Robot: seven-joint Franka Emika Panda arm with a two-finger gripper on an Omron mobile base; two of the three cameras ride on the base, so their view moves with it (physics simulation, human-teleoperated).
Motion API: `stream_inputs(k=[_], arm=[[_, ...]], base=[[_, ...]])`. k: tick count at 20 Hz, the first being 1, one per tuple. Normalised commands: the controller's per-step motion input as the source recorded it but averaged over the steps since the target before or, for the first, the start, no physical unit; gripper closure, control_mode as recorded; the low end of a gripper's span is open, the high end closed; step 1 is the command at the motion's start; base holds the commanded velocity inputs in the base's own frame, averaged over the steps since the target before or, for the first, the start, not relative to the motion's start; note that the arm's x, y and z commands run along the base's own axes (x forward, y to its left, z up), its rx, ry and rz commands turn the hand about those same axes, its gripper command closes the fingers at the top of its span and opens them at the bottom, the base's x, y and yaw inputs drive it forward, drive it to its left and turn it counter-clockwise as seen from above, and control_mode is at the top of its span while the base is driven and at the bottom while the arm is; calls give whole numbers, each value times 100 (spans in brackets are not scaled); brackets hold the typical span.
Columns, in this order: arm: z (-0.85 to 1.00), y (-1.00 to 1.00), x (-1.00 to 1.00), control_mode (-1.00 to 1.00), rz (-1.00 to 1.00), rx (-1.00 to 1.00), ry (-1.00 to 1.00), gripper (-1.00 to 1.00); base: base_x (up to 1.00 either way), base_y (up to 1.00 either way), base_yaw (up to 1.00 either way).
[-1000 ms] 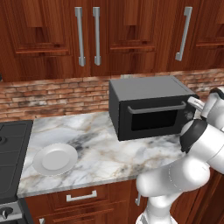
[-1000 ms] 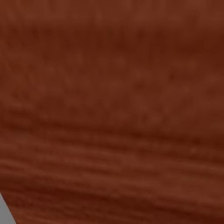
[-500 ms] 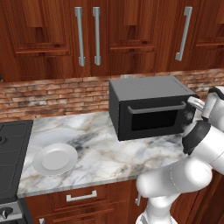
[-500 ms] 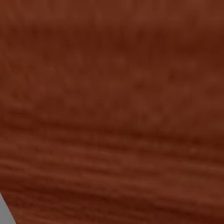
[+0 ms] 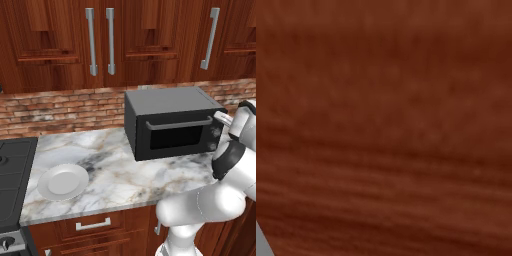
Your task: Pull the toaster oven rack outwards. Pick up the baguette from the plate and place it on the toaster oven rack. Close the toaster oven door fully and set the temperature to the lowest setting.
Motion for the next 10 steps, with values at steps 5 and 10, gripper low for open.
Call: stream_inputs(k=[5, 10], arm=[[-14, 0, 13, -100, 1, -17, -10, 100], [-24, 0, 19, -100, 4, -18, -15, 100]], base=[[0, 0, 0], [0, 0, 0]])
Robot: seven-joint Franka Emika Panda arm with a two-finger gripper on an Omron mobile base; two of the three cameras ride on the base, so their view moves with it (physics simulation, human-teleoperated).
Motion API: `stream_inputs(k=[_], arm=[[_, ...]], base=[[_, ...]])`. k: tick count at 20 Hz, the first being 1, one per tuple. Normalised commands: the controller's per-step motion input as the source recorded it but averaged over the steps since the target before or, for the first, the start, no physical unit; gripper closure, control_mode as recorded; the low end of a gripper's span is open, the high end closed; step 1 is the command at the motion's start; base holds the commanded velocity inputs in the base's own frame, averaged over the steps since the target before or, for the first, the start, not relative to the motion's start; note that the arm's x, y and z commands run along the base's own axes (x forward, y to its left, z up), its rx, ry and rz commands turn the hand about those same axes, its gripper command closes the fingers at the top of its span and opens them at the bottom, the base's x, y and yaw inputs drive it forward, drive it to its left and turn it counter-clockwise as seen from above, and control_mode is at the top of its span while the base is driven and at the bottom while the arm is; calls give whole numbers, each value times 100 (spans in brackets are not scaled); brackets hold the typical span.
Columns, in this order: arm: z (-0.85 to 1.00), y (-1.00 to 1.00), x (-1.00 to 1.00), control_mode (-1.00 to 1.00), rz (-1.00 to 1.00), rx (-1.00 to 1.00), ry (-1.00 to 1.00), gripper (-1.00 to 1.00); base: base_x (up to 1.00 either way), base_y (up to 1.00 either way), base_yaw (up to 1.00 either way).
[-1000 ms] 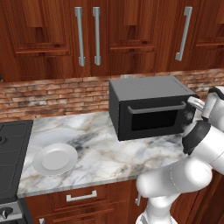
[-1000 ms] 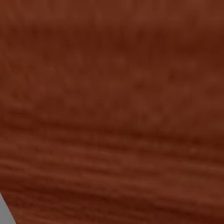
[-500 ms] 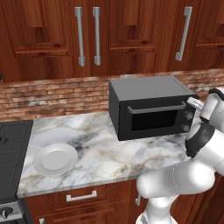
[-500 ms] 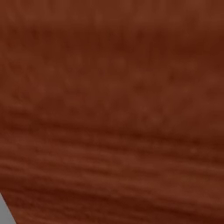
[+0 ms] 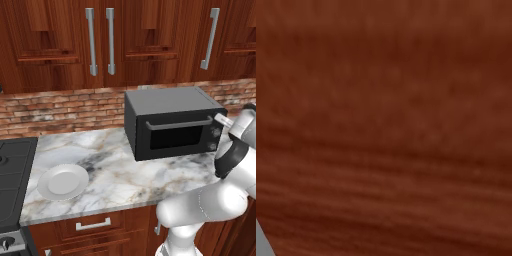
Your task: Pull the toaster oven rack outwards. Pick up the baguette from the plate and place it on the toaster oven rack. Close the toaster oven door fully and set the temperature to the lowest setting.
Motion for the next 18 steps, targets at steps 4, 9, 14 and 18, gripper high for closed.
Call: stream_inputs(k=[4, 9, 14, 18], arm=[[-10, 0, 11, -100, 5, -20, -14, 100], [0, 0, 4, -100, 2, -21, -8, 100], [0, 0, 12, -100, 0, -24, -1, 100], [0, 0, 22, -100, 0, -21, 0, 100]], base=[[0, 0, 0], [0, 0, 0], [0, 0, 0], [0, 0, 0]])
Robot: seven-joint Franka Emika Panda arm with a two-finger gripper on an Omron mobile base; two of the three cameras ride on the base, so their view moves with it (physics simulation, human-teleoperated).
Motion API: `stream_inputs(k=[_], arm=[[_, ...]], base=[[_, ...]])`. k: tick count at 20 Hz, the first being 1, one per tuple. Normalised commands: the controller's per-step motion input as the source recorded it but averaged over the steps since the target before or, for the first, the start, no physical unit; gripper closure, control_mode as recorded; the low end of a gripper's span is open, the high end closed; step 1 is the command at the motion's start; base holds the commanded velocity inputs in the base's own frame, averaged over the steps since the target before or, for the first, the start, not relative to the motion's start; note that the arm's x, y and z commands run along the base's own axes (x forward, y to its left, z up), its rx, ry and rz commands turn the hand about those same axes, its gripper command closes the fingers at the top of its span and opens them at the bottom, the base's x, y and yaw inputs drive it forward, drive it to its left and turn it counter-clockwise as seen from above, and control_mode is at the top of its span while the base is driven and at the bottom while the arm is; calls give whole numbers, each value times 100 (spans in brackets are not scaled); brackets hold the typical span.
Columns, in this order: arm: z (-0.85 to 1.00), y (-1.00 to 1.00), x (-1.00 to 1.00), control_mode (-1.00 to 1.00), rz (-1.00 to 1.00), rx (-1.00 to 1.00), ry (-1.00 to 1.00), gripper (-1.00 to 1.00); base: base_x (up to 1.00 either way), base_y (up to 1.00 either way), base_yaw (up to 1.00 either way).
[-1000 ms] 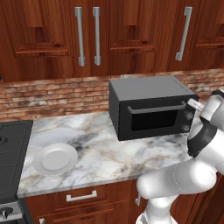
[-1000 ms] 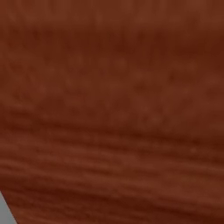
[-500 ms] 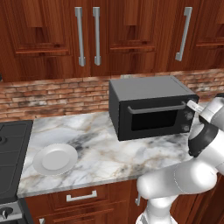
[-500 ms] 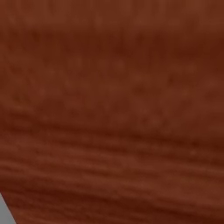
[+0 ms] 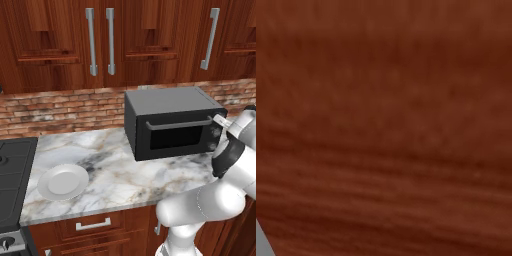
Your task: Pull the toaster oven rack outwards. Pick up the baguette from the plate and place it on the toaster oven rack. Close the toaster oven door fully and set the temperature to the lowest setting.
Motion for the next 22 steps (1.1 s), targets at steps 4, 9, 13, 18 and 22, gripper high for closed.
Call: stream_inputs(k=[4, 9, 13, 18, 22], arm=[[0, 0, 21, -100, 1, -20, -4, 100], [0, 0, 21, -100, 2, -21, -11, 100], [0, 0, 14, -100, 4, -26, -14, 100], [0, 0, 5, -100, 3, -32, -14, 100], [0, 0, 1, -100, 2, -12, -2, 100]], base=[[0, 0, 0], [0, 0, 0], [0, 0, 0], [0, 0, 0], [0, 0, 0]])
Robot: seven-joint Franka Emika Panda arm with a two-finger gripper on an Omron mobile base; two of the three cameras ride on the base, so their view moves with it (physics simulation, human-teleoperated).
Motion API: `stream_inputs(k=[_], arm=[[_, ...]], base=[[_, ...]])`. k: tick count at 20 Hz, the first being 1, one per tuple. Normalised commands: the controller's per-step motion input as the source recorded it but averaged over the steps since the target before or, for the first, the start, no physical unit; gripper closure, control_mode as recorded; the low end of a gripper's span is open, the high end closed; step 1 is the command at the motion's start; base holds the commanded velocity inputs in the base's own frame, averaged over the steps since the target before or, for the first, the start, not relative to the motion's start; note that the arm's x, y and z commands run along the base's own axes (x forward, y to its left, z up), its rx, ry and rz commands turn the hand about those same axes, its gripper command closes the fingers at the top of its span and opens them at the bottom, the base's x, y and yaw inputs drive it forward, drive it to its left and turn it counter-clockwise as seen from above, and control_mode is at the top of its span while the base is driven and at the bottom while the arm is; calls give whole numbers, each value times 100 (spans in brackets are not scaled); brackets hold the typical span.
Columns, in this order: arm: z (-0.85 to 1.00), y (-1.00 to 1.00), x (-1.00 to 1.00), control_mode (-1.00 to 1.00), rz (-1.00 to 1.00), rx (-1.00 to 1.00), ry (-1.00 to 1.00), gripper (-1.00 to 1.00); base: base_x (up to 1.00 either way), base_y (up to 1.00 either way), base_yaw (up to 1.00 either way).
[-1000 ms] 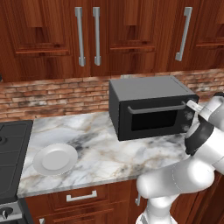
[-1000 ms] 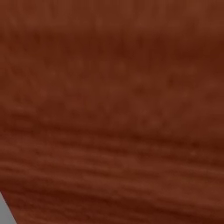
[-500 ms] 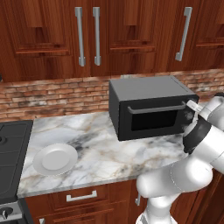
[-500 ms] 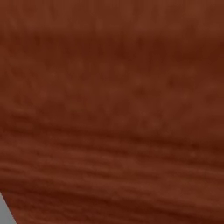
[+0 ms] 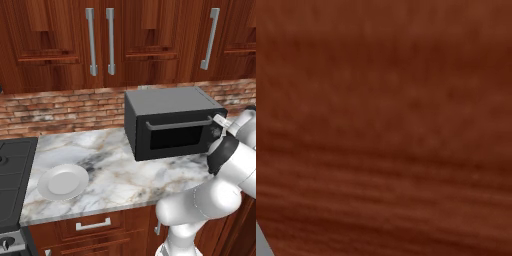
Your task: Pull the toaster oven rack outwards. Pick up the baguette from the plate and place it on the toaster oven rack. Close the toaster oven door fully and set the temperature to the lowest setting.
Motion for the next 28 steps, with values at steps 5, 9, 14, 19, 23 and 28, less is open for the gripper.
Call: stream_inputs(k=[5, 9, 14, 19, 23, 28], arm=[[0, 0, 0, -100, 0, 0, 0, -100], [0, 0, 0, -100, 0, 0, 0, -100], [0, 0, 0, -100, 0, 0, 0, -100], [23, -6, -9, -100, 0, 0, -2, -100], [38, -14, -32, -100, 0, 0, -7, -100], [41, -12, -37, -100, 0, 0, -9, -100]], base=[[0, 0, 0], [0, 0, 0], [0, 0, 0], [0, 0, 0], [0, 0, 0], [0, 0, 0]])
